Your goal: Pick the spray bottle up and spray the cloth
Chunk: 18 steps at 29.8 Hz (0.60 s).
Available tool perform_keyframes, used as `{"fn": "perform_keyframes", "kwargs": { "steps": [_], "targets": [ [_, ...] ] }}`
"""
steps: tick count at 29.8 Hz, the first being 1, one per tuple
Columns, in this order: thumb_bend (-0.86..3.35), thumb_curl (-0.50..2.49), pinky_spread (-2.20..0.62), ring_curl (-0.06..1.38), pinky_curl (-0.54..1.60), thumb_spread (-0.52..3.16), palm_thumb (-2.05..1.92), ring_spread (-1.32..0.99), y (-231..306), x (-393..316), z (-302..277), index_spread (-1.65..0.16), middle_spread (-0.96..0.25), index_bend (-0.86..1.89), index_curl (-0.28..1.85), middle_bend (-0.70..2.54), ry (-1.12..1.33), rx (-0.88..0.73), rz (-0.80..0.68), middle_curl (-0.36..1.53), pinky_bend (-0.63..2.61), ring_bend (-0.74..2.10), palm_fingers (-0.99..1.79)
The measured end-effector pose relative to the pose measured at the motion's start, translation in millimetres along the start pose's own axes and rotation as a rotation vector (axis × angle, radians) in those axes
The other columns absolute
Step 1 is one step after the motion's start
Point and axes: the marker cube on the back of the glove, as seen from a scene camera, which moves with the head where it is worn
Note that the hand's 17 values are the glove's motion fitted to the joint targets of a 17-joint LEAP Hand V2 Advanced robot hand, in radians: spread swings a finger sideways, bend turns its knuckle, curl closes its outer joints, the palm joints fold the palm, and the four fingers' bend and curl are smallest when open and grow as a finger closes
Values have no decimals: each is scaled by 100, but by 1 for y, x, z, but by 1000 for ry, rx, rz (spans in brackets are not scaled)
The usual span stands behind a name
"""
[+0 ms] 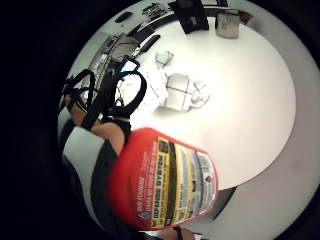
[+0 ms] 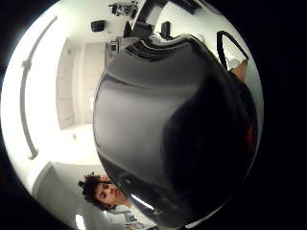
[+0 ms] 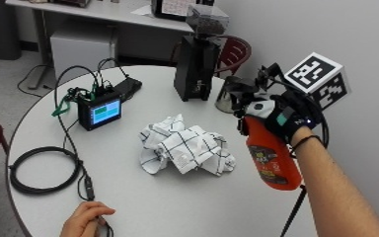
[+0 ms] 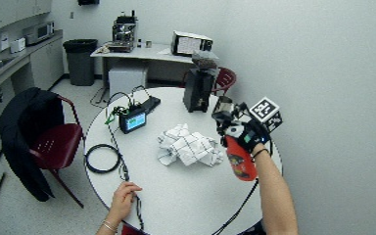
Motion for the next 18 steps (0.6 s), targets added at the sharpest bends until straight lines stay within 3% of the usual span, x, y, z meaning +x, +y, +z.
{"fn": "perform_keyframes", "kwargs": {
  "steps": [10,18],
  "targets": [
    [-3,59,8,43,33,83,87,-10,-13,42,63,-15,-8,16,40,63,12,-121,85,48,21,70,128],
    [-2,60,9,42,34,83,88,-10,-9,-22,20,-15,-8,16,41,64,42,-53,-25,48,20,71,128]
  ]
}}
